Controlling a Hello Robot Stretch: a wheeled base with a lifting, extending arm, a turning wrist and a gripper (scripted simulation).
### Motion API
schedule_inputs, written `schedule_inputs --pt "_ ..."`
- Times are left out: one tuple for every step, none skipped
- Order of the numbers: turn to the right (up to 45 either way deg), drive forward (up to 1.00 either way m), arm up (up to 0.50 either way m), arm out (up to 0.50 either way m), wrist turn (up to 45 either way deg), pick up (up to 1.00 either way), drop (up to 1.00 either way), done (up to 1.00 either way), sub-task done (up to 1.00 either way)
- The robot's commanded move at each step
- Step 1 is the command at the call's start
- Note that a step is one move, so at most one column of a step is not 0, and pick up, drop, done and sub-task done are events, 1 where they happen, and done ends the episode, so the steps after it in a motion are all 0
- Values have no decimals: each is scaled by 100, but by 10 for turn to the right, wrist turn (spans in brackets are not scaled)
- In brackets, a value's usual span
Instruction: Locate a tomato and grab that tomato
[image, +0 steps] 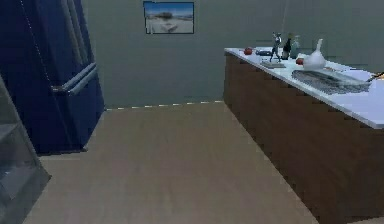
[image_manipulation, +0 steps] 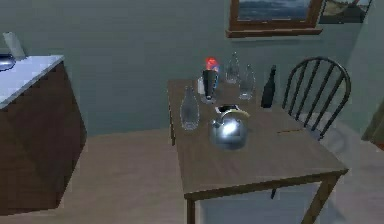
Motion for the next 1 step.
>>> schedule_inputs --pt "120 0 0 0 0 0 0 0 0"
